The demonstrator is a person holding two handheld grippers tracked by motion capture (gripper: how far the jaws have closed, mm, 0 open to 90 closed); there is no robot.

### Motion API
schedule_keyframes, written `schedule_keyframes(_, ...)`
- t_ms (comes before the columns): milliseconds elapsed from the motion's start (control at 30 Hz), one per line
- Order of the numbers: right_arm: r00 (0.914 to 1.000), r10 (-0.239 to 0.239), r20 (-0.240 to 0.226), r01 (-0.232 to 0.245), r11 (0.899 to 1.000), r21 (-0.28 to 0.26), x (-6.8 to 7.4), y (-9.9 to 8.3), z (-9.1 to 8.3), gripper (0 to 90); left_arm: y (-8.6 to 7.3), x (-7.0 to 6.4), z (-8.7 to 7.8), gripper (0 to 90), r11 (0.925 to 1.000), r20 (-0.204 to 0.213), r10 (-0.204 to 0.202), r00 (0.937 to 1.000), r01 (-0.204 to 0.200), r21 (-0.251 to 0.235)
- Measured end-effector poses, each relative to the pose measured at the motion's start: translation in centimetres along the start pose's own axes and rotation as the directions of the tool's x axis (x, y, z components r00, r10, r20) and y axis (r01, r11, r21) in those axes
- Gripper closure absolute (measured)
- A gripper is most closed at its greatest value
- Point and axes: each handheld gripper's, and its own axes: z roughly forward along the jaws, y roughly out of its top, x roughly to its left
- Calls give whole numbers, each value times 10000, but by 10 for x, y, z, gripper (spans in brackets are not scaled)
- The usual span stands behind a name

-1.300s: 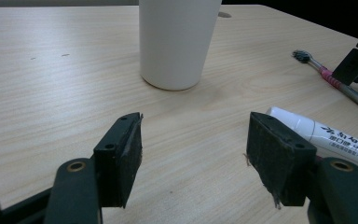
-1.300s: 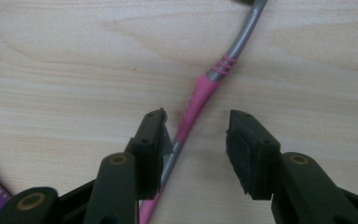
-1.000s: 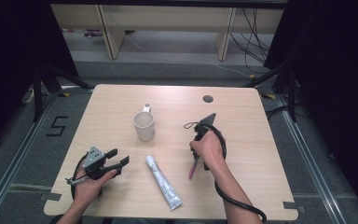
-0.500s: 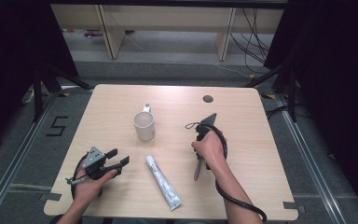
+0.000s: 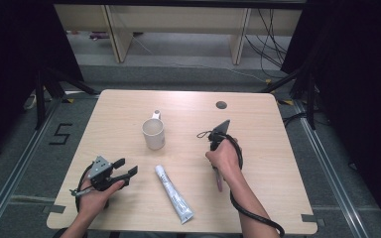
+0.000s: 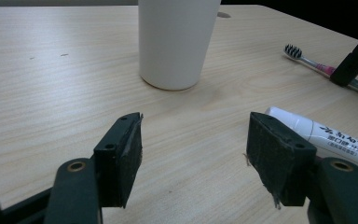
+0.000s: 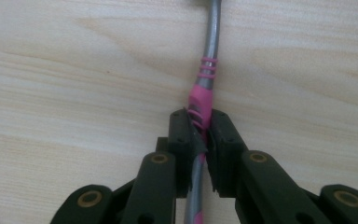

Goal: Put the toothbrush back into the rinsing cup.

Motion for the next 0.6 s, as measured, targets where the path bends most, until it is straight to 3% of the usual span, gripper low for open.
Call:
schedule_keyframes(33, 9994, -31, -358, 16, 9991, -414, -1, -1, 2, 812, 0, 0, 0, 357, 10000, -5, 29, 10000, -29, 15)
schedule_keyframes(67, 10000, -54, -55, 52, 9997, -255, -1, -1, -3, 812, 0, 0, 0, 357, 10000, 0, 28, 10000, -28, 7)
schedule_keyframes(100, 9990, 40, -436, -56, 9993, -370, -1, -3, -7, 814, 0, 0, 0, 357, 10000, 4, 20, 10000, -20, -1)
schedule_keyframes(167, 9993, -160, -348, 143, 9987, -485, -3, -3, -8, 815, 0, 0, 0, 357, 10000, 11, 3, 10000, -3, -3)
schedule_keyframes(267, 9989, -110, -454, 71, 9964, -849, -4, -5, -12, 817, 0, 0, 0, 357, 10000, 6, -6, 10000, 6, -9)
schedule_keyframes(300, 9981, 107, -603, -160, 9960, -877, -3, -7, -14, 817, 0, 0, 0, 357, 10000, 5, -8, 10000, 8, -10)
schedule_keyframes(333, 9979, -281, -586, 212, 9932, -1149, -6, -7, -15, 818, 0, 0, 0, 357, 10000, 6, -9, 10000, 9, -15)
schedule_keyframes(433, 9953, -763, -599, 639, 9802, -1874, -11, -12, -17, 818, 0, 0, 0, 357, 10000, 8, -13, 10000, 13, -15)
schedule_keyframes(467, 9960, -500, -745, 337, 9780, -2057, -10, -15, -21, 819, 0, 0, 0, 357, 10000, 7, -14, 10000, 14, -11)
schedule_keyframes(500, 9960, -500, -745, 337, 9780, -2057, -10, -15, -21, 819, 0, 0, 0, 357, 10000, -8, -12, 10000, 12, -1)
schedule_keyframes(533, 9925, -1081, -574, 900, 9624, -2561, -15, -16, -21, 819, 0, 0, 0, 357, 10000, 0, 10, 10000, -10, 5)
schedule_keyframes(567, 9921, -1083, -636, 884, 9616, -2597, -15, -18, -23, 819, 0, 0, 0, 357, 10000, 8, 15, 10000, -15, 3)
schedule_keyframes(600, 9874, -1374, -783, 1093, 9507, -2901, -17, -20, -26, 819, 0, 0, 0, 357, 10000, 6, 20, 10000, -20, 5)
